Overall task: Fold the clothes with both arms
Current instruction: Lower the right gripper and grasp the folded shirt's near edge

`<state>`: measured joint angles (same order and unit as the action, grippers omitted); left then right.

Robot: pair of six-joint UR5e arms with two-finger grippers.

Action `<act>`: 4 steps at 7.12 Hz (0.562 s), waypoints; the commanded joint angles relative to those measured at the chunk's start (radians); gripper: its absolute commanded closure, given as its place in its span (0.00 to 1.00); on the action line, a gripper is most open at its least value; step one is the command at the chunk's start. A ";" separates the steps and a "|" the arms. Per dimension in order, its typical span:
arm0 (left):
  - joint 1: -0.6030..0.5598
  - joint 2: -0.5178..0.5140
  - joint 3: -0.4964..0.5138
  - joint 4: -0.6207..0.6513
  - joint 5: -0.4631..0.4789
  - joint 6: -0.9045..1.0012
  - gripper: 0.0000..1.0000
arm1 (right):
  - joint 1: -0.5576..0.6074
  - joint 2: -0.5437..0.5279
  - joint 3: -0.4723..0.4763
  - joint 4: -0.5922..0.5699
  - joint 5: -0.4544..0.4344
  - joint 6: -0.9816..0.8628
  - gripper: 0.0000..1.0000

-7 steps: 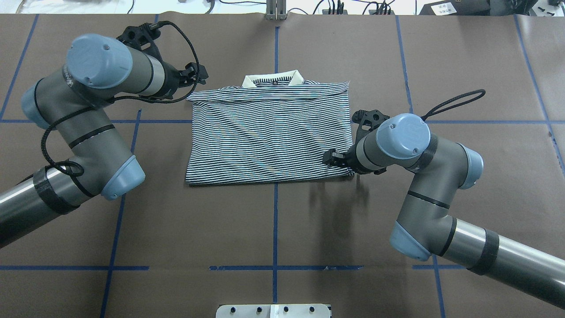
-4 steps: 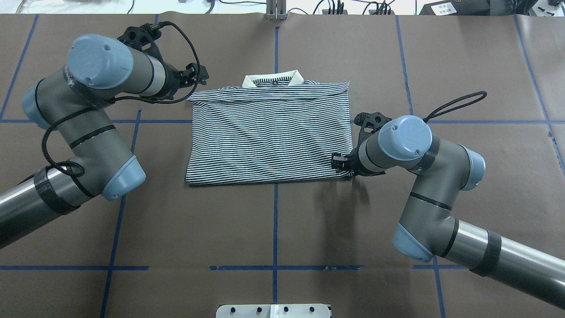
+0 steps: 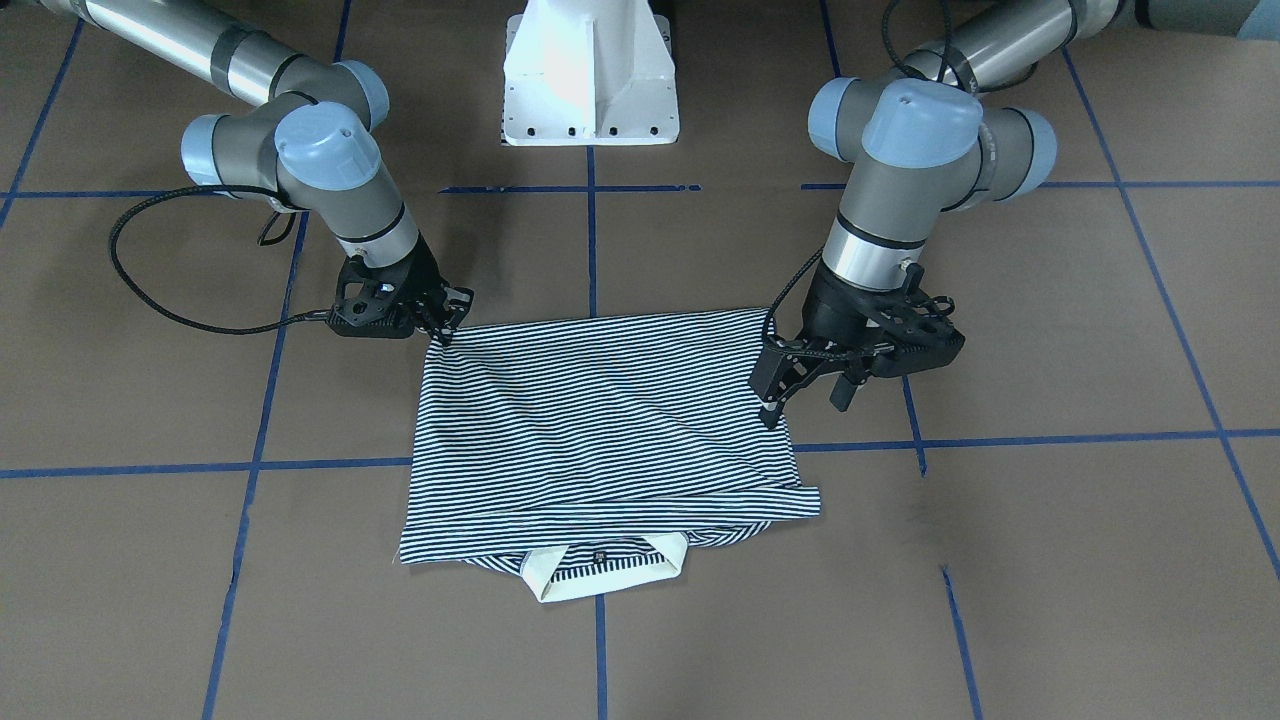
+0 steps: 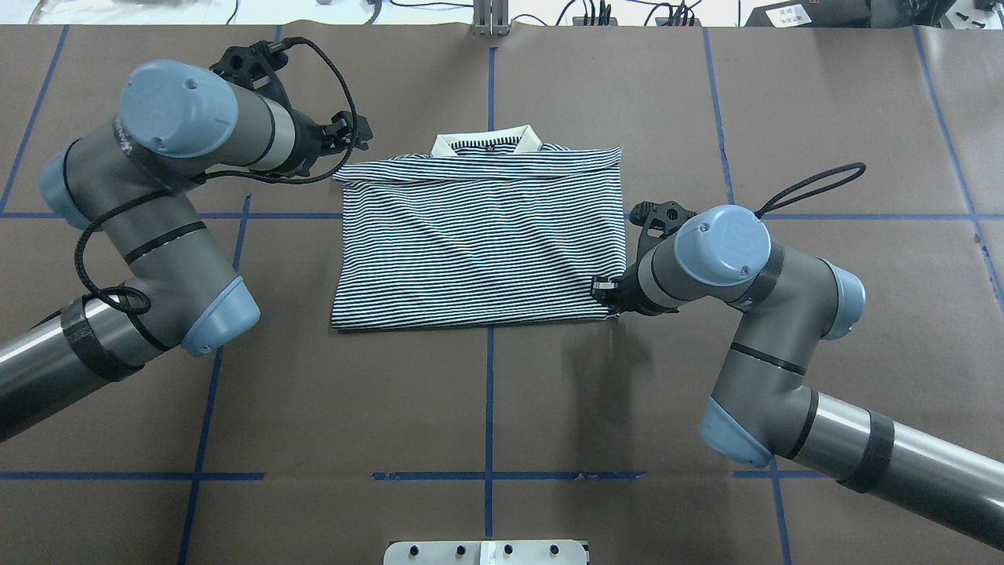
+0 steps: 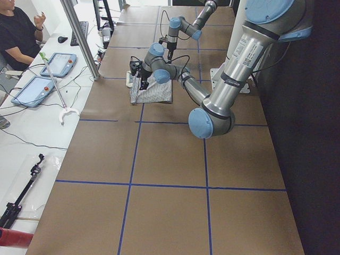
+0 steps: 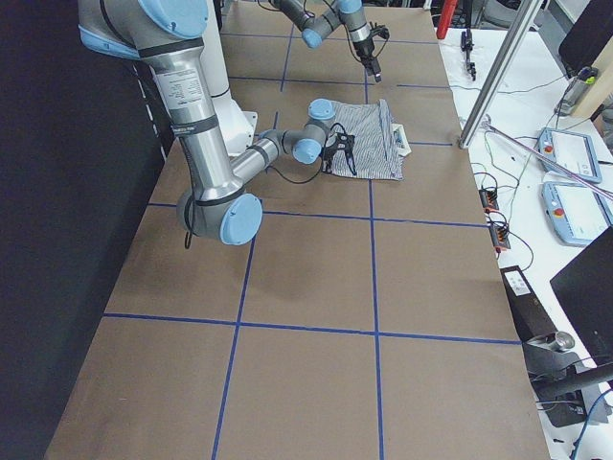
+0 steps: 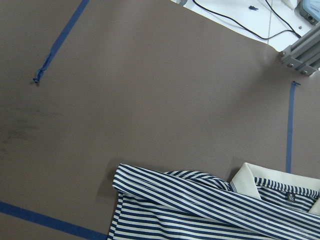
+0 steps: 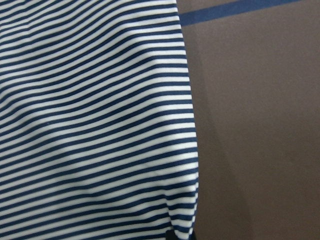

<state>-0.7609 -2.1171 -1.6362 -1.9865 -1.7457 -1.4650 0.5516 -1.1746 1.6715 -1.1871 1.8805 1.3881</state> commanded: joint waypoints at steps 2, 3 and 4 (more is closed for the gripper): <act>0.000 0.002 -0.023 0.003 -0.001 0.000 0.00 | -0.072 -0.084 0.251 -0.197 0.019 0.005 1.00; 0.003 0.003 -0.025 0.003 0.000 -0.002 0.00 | -0.137 -0.121 0.360 -0.289 0.017 0.009 1.00; 0.011 0.006 -0.031 0.003 0.000 0.000 0.00 | -0.219 -0.167 0.425 -0.327 0.016 0.056 1.00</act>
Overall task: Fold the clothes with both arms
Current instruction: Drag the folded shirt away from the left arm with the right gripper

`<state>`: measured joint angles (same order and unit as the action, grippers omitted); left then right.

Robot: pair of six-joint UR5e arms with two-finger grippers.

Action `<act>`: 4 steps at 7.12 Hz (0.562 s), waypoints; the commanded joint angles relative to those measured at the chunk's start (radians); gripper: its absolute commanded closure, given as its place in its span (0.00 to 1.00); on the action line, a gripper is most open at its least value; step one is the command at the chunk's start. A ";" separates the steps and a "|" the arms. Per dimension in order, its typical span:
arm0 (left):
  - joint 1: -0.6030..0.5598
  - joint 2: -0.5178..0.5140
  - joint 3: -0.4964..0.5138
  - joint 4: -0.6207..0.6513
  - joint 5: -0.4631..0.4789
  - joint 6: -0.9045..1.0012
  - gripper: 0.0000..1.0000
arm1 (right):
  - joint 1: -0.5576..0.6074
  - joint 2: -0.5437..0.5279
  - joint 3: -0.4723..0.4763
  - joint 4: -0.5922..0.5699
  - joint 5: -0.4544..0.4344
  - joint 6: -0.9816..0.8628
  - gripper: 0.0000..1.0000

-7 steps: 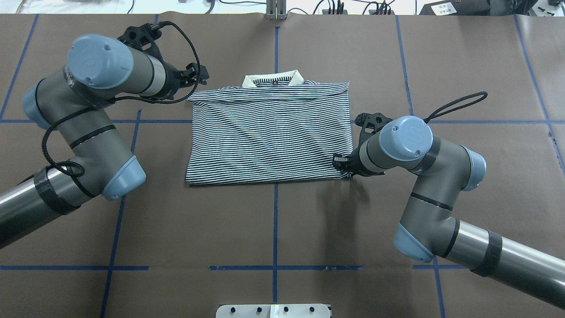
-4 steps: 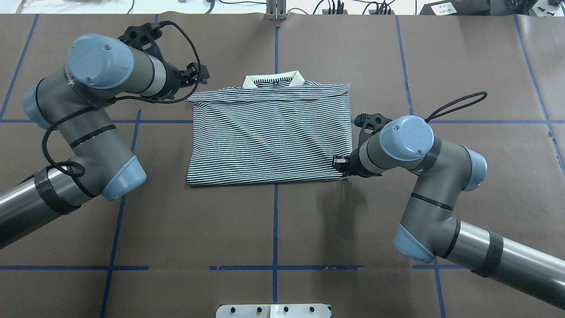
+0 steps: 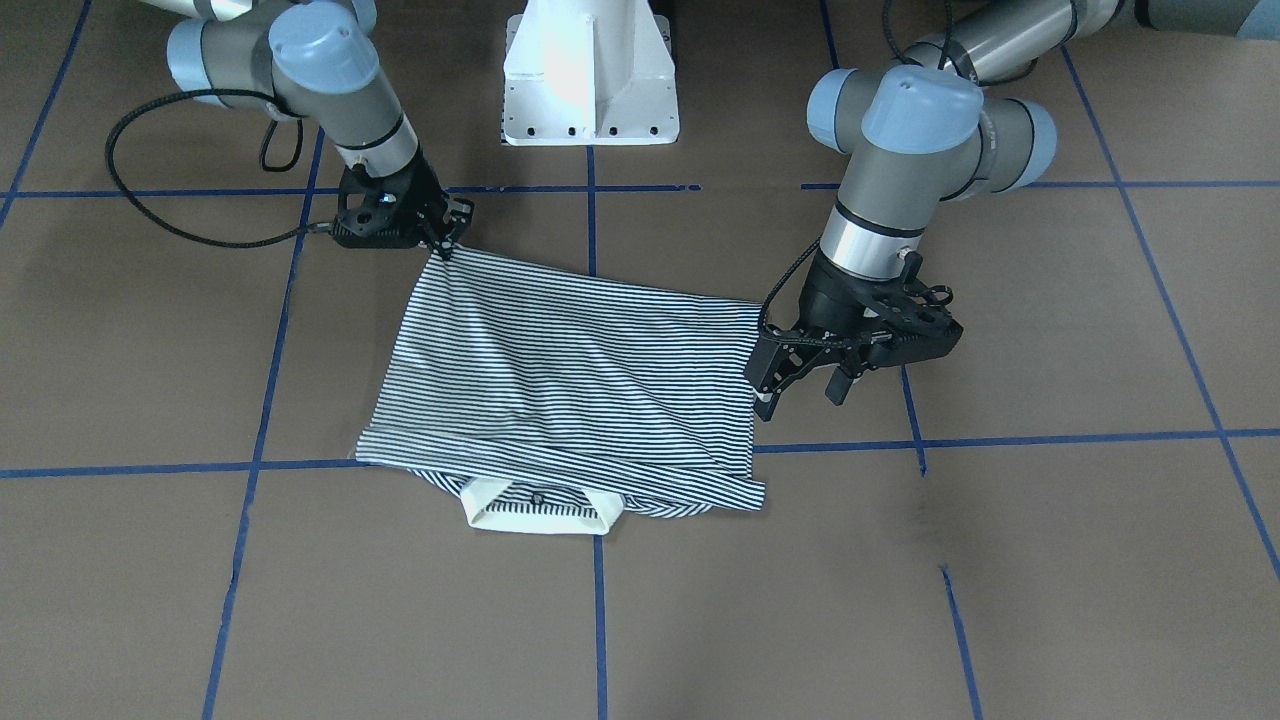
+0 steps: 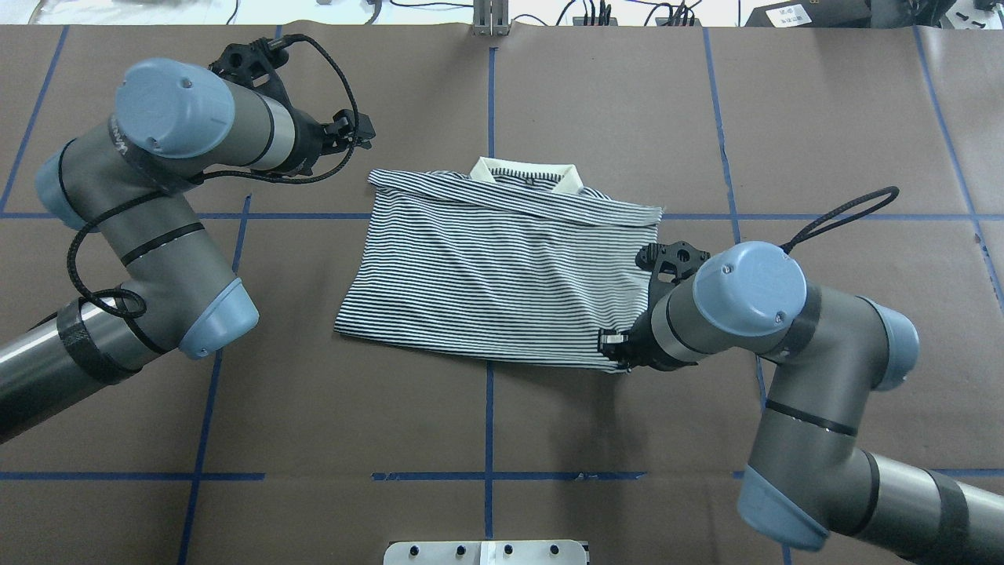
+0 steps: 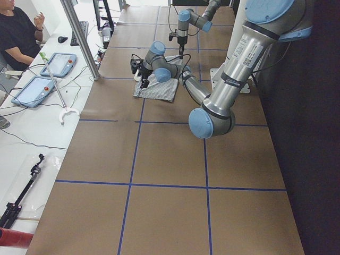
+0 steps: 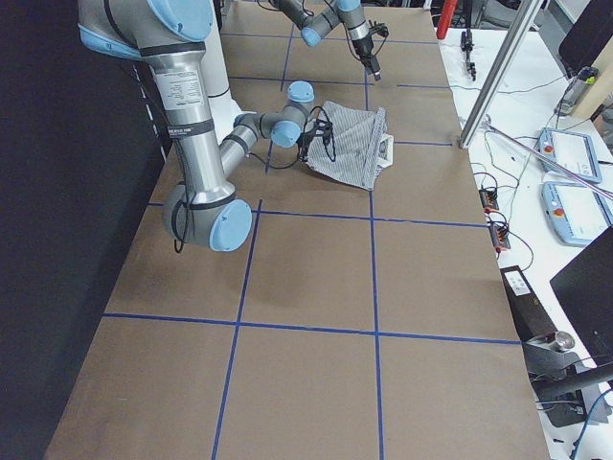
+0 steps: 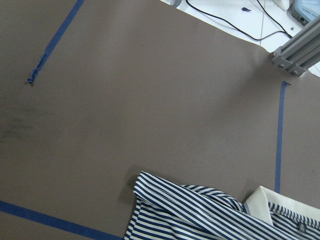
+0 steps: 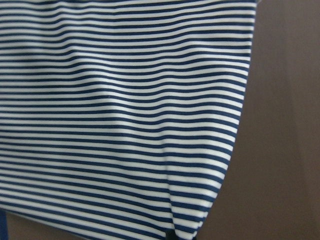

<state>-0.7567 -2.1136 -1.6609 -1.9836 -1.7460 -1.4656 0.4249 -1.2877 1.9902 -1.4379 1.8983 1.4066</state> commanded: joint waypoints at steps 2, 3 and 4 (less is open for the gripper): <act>0.036 0.006 -0.007 0.000 0.000 -0.002 0.00 | -0.219 -0.164 0.179 -0.084 0.005 0.074 1.00; 0.046 0.006 -0.007 0.000 0.000 -0.002 0.00 | -0.271 -0.212 0.200 -0.084 0.007 0.095 1.00; 0.057 0.006 -0.011 0.000 0.000 -0.004 0.00 | -0.308 -0.235 0.208 -0.084 0.007 0.103 1.00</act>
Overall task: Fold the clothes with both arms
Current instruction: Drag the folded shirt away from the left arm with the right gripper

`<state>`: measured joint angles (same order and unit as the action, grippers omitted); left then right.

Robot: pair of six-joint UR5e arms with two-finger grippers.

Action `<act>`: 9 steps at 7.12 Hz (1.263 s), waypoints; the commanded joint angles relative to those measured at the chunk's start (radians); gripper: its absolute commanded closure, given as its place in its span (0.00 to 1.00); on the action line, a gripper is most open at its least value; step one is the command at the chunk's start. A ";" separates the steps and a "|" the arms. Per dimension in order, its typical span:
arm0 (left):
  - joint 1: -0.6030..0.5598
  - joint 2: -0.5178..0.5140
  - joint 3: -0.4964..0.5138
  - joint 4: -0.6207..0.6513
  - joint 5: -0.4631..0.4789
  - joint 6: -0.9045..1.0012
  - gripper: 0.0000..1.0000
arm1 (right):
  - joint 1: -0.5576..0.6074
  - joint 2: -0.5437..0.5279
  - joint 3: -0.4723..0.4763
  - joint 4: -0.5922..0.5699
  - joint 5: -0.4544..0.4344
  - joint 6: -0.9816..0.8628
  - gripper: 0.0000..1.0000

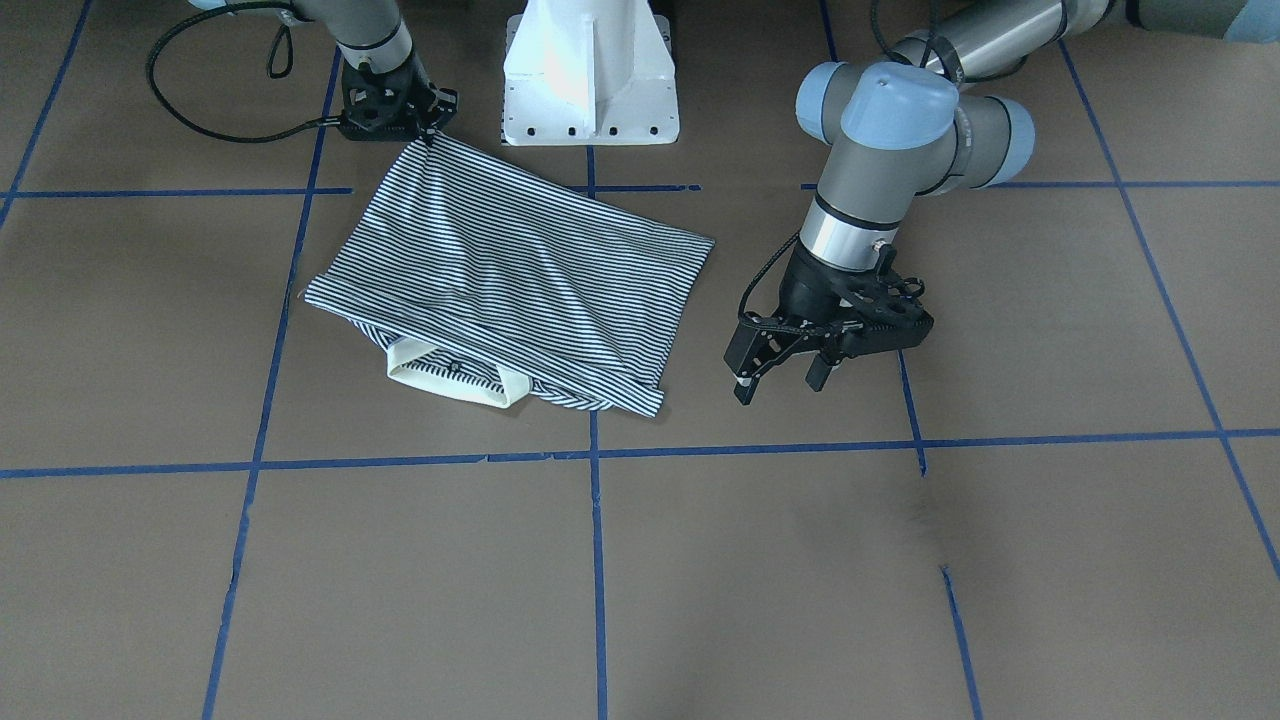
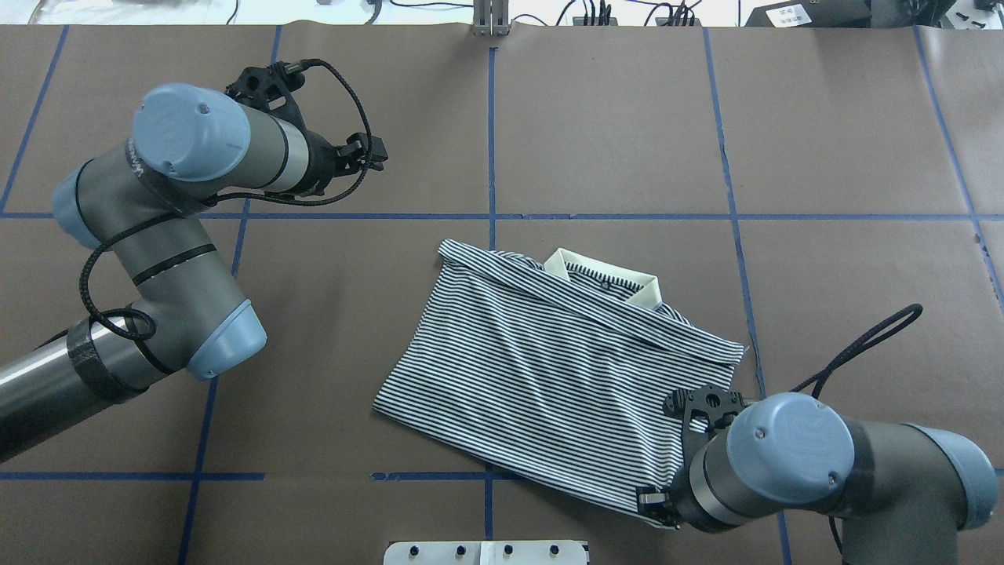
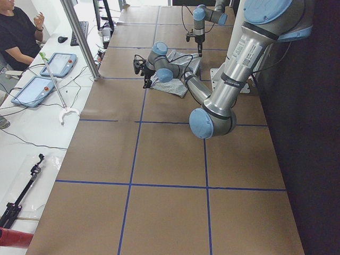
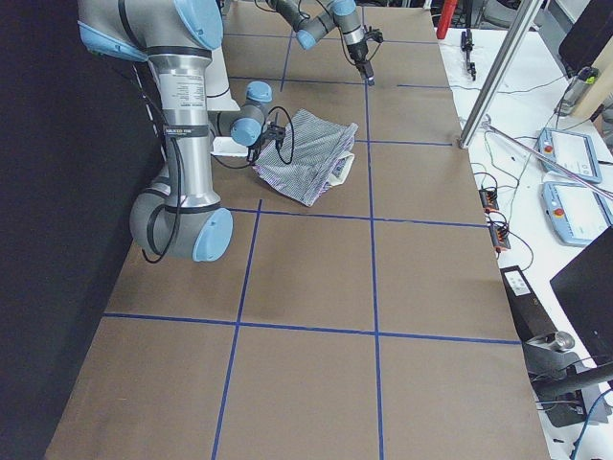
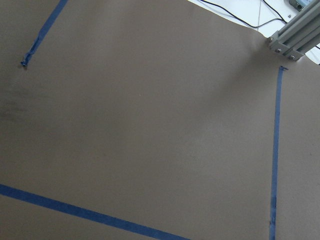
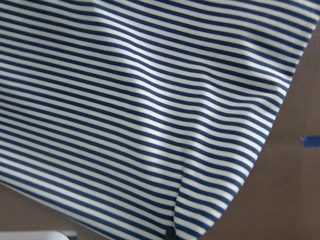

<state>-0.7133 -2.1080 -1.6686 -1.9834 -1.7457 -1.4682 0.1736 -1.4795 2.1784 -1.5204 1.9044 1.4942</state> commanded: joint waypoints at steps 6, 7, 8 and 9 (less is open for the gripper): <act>0.324 0.051 -0.234 0.295 -0.013 -0.370 0.00 | 0.189 0.128 0.061 0.009 -0.004 0.083 0.00; 0.415 0.063 -0.221 0.296 0.038 -0.438 0.00 | 0.234 0.140 0.060 0.014 -0.001 0.075 0.00; 0.455 0.063 -0.214 0.296 0.047 -0.481 0.00 | 0.242 0.140 0.058 0.014 -0.008 0.074 0.00; 0.475 0.065 -0.200 0.298 0.051 -0.488 0.00 | 0.245 0.140 0.058 0.014 -0.008 0.072 0.00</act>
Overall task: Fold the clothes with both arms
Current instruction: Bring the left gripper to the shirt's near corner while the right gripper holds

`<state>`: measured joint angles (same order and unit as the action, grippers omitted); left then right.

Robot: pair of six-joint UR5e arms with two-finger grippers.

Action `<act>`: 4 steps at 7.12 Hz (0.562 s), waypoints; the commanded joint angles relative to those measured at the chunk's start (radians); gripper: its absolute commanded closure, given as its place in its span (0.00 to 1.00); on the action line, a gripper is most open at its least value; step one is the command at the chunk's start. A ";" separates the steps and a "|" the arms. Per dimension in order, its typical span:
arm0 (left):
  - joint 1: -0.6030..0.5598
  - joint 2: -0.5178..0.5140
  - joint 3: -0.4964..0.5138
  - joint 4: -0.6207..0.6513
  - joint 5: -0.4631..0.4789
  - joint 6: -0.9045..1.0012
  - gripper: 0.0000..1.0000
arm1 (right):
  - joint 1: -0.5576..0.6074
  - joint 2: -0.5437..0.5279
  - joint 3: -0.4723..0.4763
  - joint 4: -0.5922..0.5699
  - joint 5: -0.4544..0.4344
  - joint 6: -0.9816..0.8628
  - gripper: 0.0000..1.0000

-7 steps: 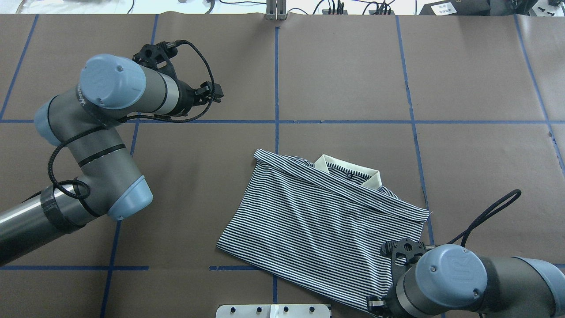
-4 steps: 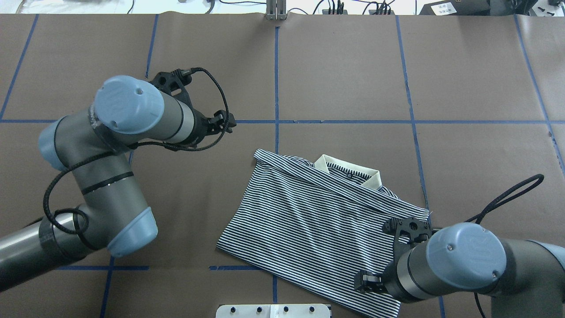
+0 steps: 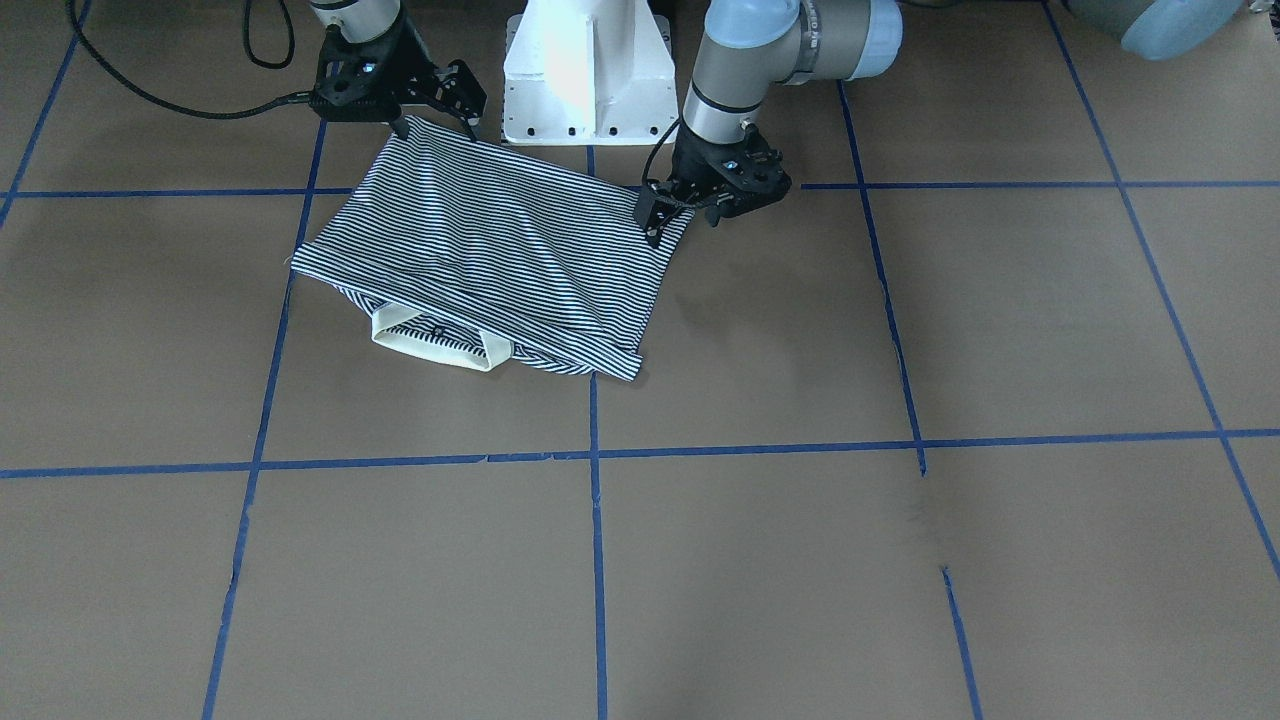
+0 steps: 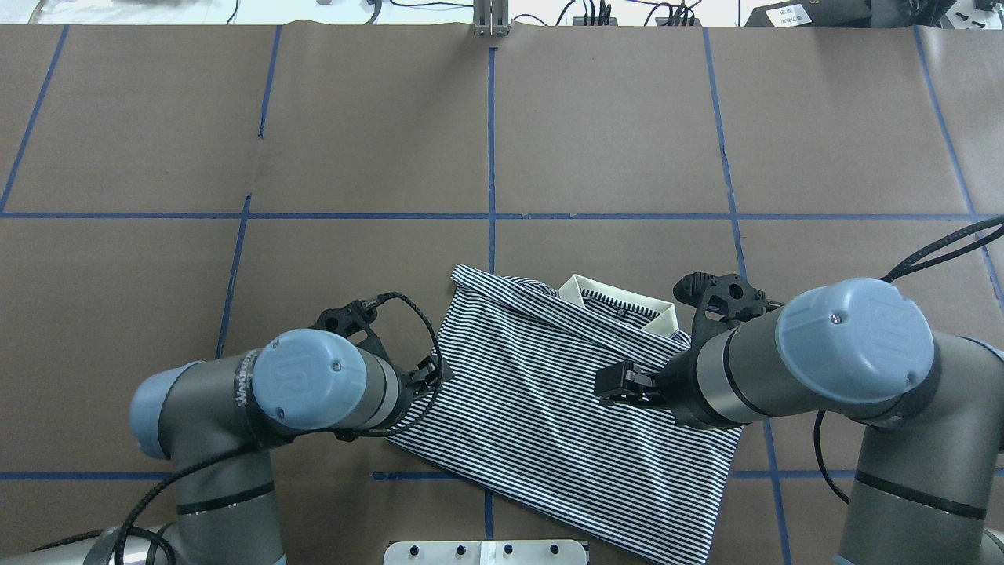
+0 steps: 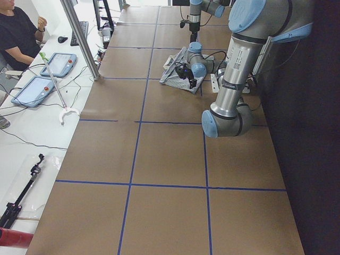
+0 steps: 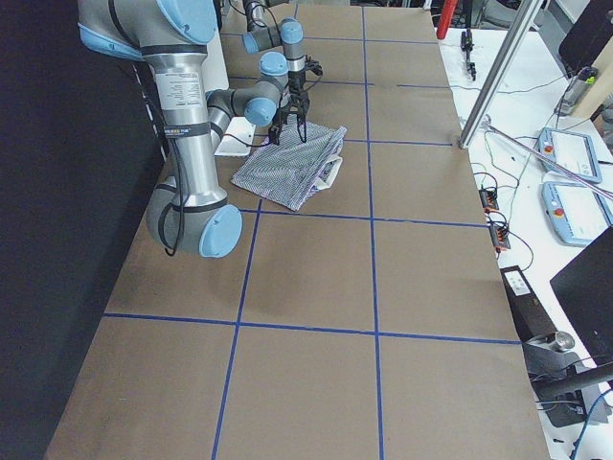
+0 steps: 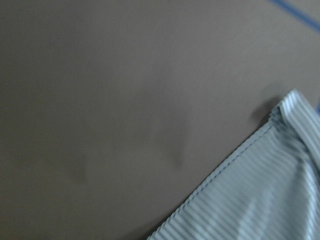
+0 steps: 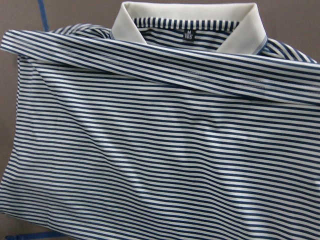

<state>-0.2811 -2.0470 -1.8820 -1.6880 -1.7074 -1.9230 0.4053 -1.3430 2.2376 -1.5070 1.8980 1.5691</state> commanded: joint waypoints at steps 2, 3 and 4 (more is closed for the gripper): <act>0.046 0.001 0.023 0.019 0.022 -0.033 0.01 | 0.024 0.005 0.002 0.001 -0.002 -0.003 0.00; 0.046 -0.001 0.023 0.036 0.022 -0.033 0.02 | 0.033 0.027 -0.001 -0.001 0.004 -0.003 0.00; 0.045 -0.001 0.023 0.036 0.023 -0.033 0.02 | 0.033 0.030 -0.003 -0.002 0.006 -0.003 0.00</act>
<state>-0.2357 -2.0471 -1.8599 -1.6597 -1.6861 -1.9555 0.4343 -1.3228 2.2371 -1.5077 1.9003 1.5662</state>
